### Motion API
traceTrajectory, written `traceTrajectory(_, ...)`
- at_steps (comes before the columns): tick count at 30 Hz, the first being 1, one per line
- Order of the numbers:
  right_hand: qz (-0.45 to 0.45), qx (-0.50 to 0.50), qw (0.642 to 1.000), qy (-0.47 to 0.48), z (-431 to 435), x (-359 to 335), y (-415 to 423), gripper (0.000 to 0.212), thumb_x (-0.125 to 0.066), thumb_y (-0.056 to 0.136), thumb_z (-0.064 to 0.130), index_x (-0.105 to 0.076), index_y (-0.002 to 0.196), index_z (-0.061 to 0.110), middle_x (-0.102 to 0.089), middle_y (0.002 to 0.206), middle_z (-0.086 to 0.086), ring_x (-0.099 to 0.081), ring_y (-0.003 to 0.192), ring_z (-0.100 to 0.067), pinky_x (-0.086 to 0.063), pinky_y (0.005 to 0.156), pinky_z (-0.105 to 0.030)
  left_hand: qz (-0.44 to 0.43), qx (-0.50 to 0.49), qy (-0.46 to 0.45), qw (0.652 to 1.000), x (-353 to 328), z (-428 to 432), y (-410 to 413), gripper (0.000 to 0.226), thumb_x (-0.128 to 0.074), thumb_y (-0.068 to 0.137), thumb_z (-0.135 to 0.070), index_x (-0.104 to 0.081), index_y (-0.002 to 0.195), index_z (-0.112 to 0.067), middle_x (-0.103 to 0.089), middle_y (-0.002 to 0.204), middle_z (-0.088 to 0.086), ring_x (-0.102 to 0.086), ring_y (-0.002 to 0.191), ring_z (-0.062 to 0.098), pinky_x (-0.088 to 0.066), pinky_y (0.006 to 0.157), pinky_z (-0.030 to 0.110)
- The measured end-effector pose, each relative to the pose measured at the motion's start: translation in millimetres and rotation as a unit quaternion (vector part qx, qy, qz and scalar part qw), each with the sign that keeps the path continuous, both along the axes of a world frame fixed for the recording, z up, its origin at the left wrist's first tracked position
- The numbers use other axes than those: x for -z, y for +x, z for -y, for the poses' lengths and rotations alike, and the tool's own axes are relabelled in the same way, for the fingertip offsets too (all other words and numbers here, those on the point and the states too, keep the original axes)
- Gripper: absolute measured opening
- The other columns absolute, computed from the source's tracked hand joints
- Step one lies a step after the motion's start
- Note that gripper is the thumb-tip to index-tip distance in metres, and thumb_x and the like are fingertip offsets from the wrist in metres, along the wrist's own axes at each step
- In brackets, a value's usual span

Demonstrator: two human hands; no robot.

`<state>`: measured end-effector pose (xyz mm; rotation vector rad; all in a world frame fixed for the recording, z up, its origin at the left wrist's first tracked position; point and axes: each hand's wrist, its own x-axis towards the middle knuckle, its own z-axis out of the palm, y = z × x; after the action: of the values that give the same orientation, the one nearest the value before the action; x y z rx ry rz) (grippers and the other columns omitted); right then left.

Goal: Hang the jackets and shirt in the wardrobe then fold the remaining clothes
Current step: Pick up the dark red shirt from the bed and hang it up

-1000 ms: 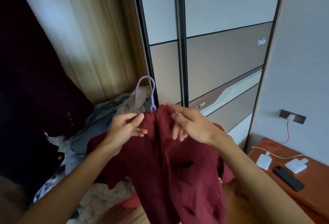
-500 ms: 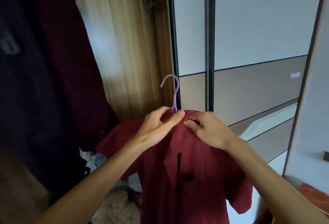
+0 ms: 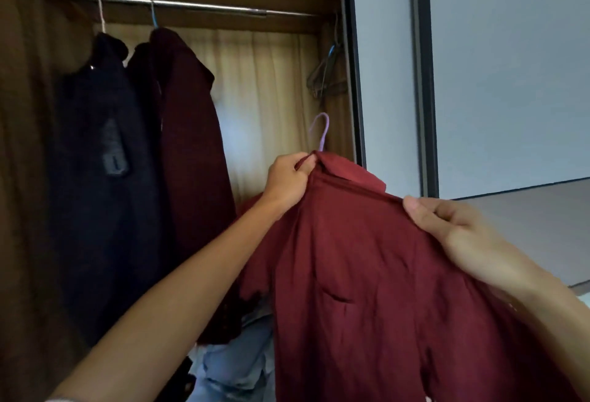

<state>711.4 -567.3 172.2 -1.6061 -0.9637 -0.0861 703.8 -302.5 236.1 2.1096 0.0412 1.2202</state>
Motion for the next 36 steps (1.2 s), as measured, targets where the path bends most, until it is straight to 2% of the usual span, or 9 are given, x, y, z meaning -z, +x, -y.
traceTrajectory(5,0.043,0.102,0.991,0.074,-40.7,-38.4,14.5,0.064,-0.048,0.097,0.055,-0.062,0.095,-0.007,-0.061,0.074,-0.020,-0.057,0.066,-0.031,-0.039,0.068,-0.033,0.054,-0.046,0.007,0.997,-44.3,-20.1,9.2,0.013,-0.070,0.091,-0.028,-0.075,0.089,-0.017,-0.067,0.078,-0.013,-0.059,0.073,-0.001,-0.039,0.064,0.002)
traceTrajectory(7,0.080,0.132,0.984,0.091,-56.8,-58.3,18.7,0.061,-0.047,0.100,0.047,-0.056,0.090,-0.012,-0.053,0.072,-0.028,-0.049,0.064,-0.039,-0.033,0.063,-0.033,0.082,-0.077,0.011,0.994,-58.4,-39.7,13.8,0.023,-0.078,0.083,-0.032,-0.077,0.096,-0.013,-0.072,0.088,-0.008,-0.063,0.081,0.002,-0.039,0.067,-0.003)
traceTrajectory(11,0.188,0.192,0.958,0.099,-100.4,-103.4,23.7,0.050,-0.046,0.102,0.034,-0.038,0.061,0.008,-0.033,0.055,-0.005,-0.029,0.047,-0.012,-0.023,0.046,-0.027,0.119,-0.103,0.005,0.988,-78.5,-78.7,21.5,0.028,-0.080,0.082,-0.034,-0.074,0.096,-0.010,-0.072,0.084,-0.004,-0.064,0.078,0.006,-0.049,0.075,0.011)
traceTrajectory(15,0.270,0.223,0.932,0.095,-154.2,-159.8,38.2,0.053,-0.045,0.103,0.028,-0.035,0.054,0.011,-0.036,0.052,-0.004,-0.041,0.060,-0.027,-0.024,0.058,-0.038,0.079,-0.105,-0.025,0.991,-96.0,-115.5,26.8,0.017,-0.073,0.089,-0.025,-0.070,0.101,-0.013,-0.061,0.064,-0.009,-0.057,0.062,-0.001,-0.042,0.060,0.005)
traceTrajectory(18,0.303,0.236,0.918,0.098,-194.5,-211.3,51.8,0.052,-0.045,0.102,0.030,-0.035,0.053,0.015,-0.037,0.055,-0.003,-0.044,0.068,-0.029,-0.026,0.064,-0.032,0.087,-0.125,-0.025,0.988,-115.6,-139.7,30.0,0.016,-0.055,0.098,-0.014,-0.069,0.105,-0.012,-0.058,0.069,-0.011,-0.058,0.065,0.004,-0.040,0.051,0.008)
traceTrajectory(21,0.307,0.247,0.915,0.090,-231.5,-261.1,66.6,0.047,-0.045,0.101,0.030,-0.039,0.057,0.013,-0.043,0.062,-0.009,-0.051,0.075,-0.034,-0.028,0.066,-0.031,0.119,-0.143,-0.029,0.982,-135.2,-153.7,33.1,0.029,-0.039,0.105,-0.027,-0.063,0.109,-0.010,-0.060,0.082,-0.005,-0.058,0.076,0.011,-0.041,0.061,0.006)
traceTrajectory(25,0.287,0.254,0.919,0.095,-279.3,-308.9,84.0,0.040,-0.047,0.099,0.030,-0.047,0.066,0.009,-0.057,0.086,-0.017,-0.062,0.100,-0.039,-0.034,0.073,-0.029,0.123,-0.126,-0.031,0.984,-153.5,-162.7,41.0,0.046,-0.032,0.106,-0.036,-0.043,0.141,-0.010,-0.060,0.131,0.011,-0.056,0.122,0.032,-0.041,0.106,0.036)
traceTrajectory(30,0.278,0.263,0.920,0.090,-334.3,-332.4,85.1,0.038,-0.049,0.099,0.031,-0.066,0.113,0.001,-0.063,0.124,-0.023,-0.059,0.117,-0.040,-0.047,0.092,-0.036,0.055,-0.138,0.042,0.988,-161.8,-188.6,50.0,0.067,-0.050,0.100,-0.033,-0.018,0.155,-0.013,-0.050,0.143,0.015,-0.048,0.133,0.033,-0.037,0.113,0.043)
traceTrajectory(36,0.262,0.271,0.924,0.073,-372.7,-338.9,84.6,0.037,-0.050,0.098,0.028,-0.062,0.123,0.005,-0.060,0.131,-0.020,-0.056,0.121,-0.040,-0.046,0.096,-0.038,0.005,-0.165,0.095,0.982,-156.5,-218.0,42.9,0.068,-0.048,0.101,-0.037,-0.016,0.158,-0.018,-0.045,0.147,0.014,-0.044,0.135,0.030,-0.036,0.114,0.041)
